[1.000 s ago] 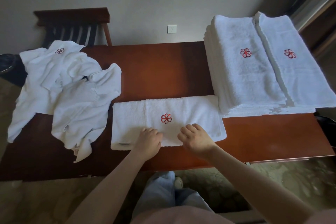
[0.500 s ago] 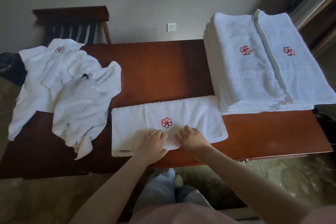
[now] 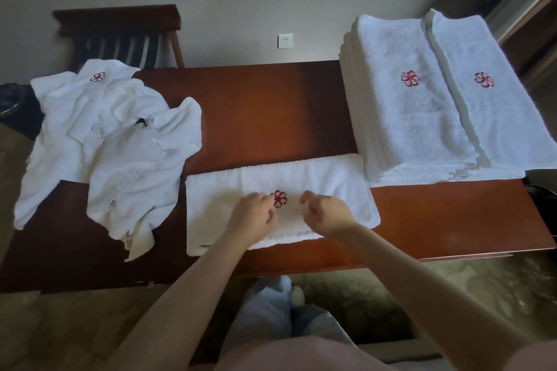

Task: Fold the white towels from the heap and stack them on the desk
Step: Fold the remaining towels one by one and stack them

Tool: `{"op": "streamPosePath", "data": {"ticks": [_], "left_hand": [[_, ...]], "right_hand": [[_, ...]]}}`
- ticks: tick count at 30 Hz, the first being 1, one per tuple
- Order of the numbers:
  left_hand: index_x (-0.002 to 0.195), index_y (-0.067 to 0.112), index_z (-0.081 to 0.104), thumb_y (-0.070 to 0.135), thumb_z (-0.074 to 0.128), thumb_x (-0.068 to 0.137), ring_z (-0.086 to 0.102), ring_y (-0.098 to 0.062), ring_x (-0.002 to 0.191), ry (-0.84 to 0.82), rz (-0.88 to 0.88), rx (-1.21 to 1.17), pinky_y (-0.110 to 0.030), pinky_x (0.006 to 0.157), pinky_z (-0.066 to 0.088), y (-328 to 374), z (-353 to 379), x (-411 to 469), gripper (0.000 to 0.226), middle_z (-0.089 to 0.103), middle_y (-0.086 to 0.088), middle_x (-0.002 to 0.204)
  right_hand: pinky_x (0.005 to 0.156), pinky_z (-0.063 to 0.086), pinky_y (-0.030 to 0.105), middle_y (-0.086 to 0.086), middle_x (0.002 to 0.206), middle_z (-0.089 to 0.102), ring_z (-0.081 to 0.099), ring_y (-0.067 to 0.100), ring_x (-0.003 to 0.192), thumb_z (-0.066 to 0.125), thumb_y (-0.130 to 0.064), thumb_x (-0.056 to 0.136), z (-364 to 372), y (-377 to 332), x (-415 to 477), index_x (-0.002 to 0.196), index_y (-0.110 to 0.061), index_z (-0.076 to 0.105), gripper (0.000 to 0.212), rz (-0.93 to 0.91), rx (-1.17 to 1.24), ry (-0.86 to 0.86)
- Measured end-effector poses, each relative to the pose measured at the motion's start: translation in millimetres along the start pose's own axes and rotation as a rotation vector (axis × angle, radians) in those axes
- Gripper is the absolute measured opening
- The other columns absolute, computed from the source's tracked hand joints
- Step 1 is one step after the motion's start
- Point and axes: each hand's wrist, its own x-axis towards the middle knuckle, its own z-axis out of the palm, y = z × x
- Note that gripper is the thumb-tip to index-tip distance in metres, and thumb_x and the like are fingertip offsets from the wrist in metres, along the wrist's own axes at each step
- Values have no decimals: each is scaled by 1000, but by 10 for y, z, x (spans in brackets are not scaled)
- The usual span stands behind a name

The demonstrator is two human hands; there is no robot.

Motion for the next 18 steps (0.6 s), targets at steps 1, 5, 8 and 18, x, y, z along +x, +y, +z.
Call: {"op": "streamPosePath", "data": {"ticks": [1, 5, 8, 18], "left_hand": [[89, 11, 58, 19, 49, 90, 51, -21, 85, 90, -28, 25, -28, 70, 39, -42, -48, 106, 13, 55, -1, 88], [132, 11, 51, 25, 49, 94, 33, -28, 135, 129, -134, 25, -46, 105, 35, -77, -106, 451, 41, 41, -8, 146], [154, 21, 8, 47, 28, 100, -5, -25, 148, -68, -195, 81, -50, 118, 8, -47, 157, 460, 63, -3, 0, 162], [145, 12, 40, 54, 32, 96, 29, -27, 142, 197, -206, 226, -51, 111, 29, 4, 487, 205, 65, 33, -8, 153]], "right_hand": [[52, 41, 25, -10, 69, 56, 52, 7, 59, 44, -23, 91, -57, 4, 50, 109, -25, 47, 19, 35, 33, -3], [50, 35, 25, -8, 67, 51, 53, 18, 65, 44, -21, 92, -72, -9, 173, 87, -25, 47, 7, 33, -55, -125], [62, 52, 34, 0, 80, 64, 59, 20, 73, 45, -23, 93, 6, 17, 160, 97, -20, 58, 14, 73, -35, -144], [118, 7, 45, 6, 158, 26, 15, 23, 147, 32, -36, 102, 309, -36, 649, 151, -21, 28, 51, -36, -228, 182]]}}
